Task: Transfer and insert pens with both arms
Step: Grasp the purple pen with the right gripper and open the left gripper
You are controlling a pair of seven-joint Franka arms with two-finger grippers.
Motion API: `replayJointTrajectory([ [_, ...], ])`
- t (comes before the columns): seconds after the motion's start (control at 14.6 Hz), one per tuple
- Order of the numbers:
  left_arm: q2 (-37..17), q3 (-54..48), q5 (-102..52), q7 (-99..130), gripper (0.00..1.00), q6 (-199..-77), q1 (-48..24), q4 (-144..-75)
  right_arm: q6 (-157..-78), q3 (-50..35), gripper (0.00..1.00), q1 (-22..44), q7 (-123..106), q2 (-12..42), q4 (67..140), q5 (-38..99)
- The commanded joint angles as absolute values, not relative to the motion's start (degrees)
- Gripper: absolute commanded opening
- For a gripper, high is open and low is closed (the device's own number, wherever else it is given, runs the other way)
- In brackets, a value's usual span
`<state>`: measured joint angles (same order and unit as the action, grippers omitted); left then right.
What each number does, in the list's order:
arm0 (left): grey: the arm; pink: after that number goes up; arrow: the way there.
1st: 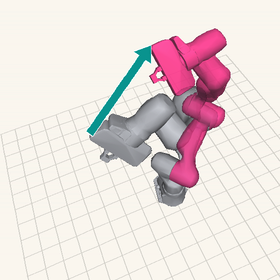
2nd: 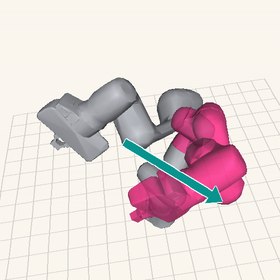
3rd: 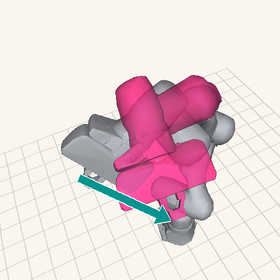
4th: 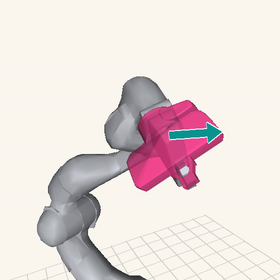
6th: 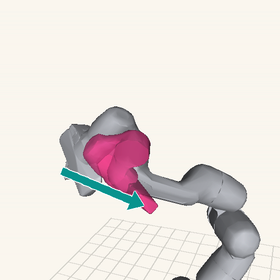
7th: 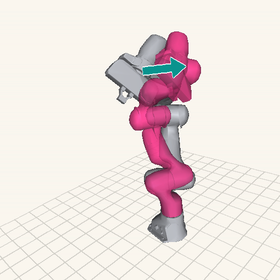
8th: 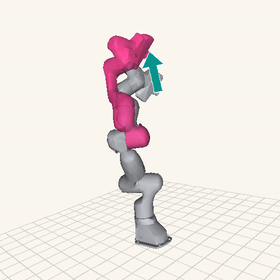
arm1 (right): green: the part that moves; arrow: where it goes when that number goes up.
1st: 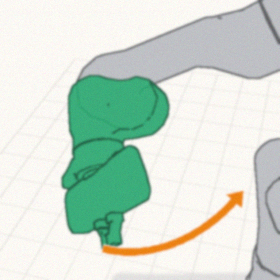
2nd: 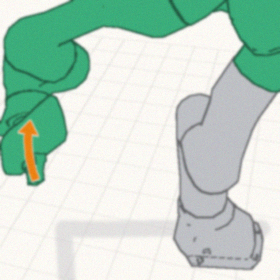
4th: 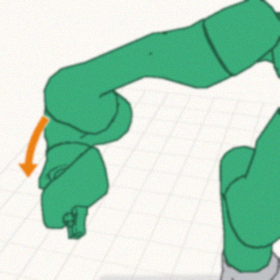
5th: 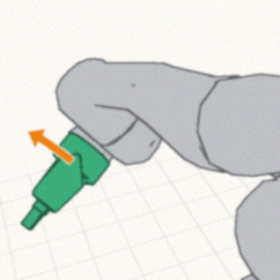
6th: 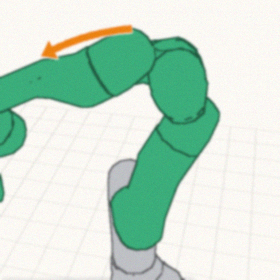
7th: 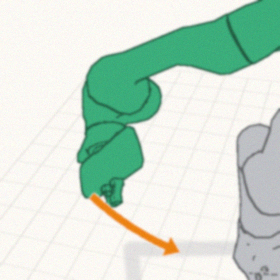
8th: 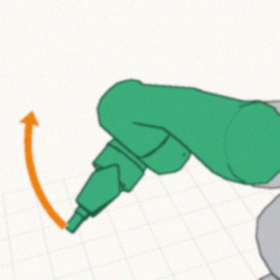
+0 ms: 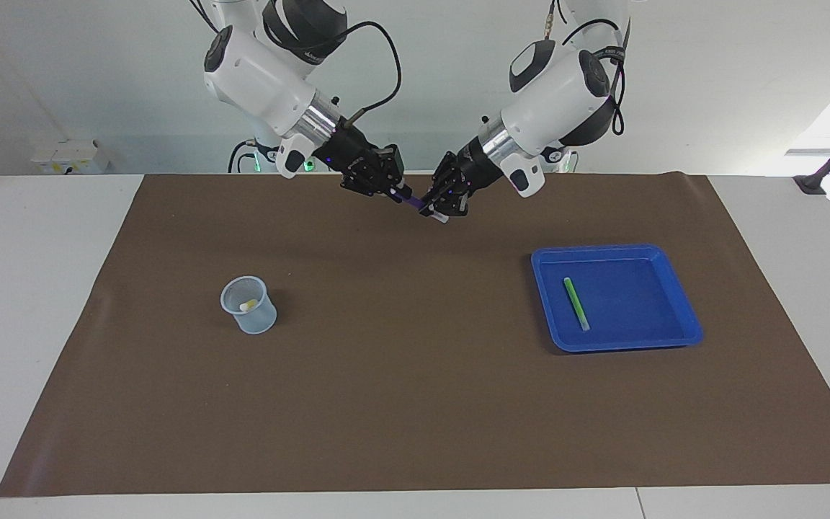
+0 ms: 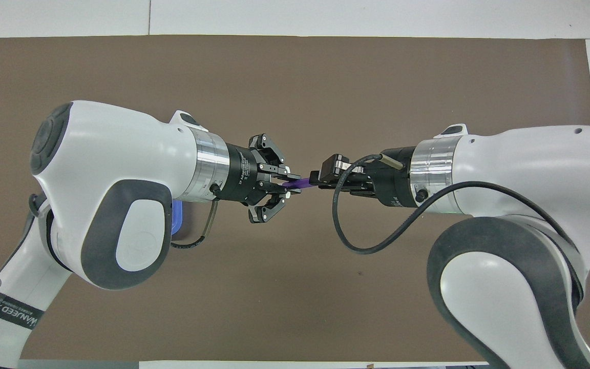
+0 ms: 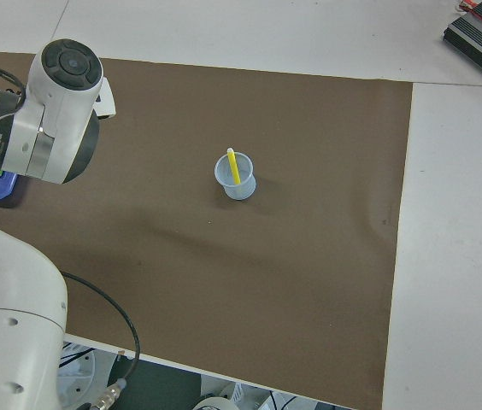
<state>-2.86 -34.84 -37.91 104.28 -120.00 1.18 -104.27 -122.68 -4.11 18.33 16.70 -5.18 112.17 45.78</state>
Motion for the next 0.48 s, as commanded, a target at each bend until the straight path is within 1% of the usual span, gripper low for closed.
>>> replayJointTrajectory([
  [0.0,-0.4,-34.5,-39.1,103.8,1.0,-120.5,0.8,-105.9,-122.5,-4.4,0.0,17.6,16.4,-5.9,113.0,44.9],
  [0.14,-0.3,-34.5,-39.0,103.7,1.0,-120.1,1.2,-105.8,-122.3,-4.3,0.0,17.6,16.2,-5.9,112.9,44.5],
  [0.21,-0.3,-34.4,-38.9,103.1,1.0,-120.1,1.5,-105.9,-122.1,-4.1,0.0,17.3,15.2,-5.8,112.9,41.9],
  [0.27,-0.3,-34.3,-38.8,101.7,1.0,-119.8,1.8,-105.8,-120.8,-4.0,0.0,15.8,12.2,-5.8,112.9,39.0],
  [0.41,0.1,-34.3,-38.7,97.8,1.0,-119.4,3.4,-106.4,-114.8,-3.7,0.0,12.0,5.1,-6.0,111.6,36.8],
])
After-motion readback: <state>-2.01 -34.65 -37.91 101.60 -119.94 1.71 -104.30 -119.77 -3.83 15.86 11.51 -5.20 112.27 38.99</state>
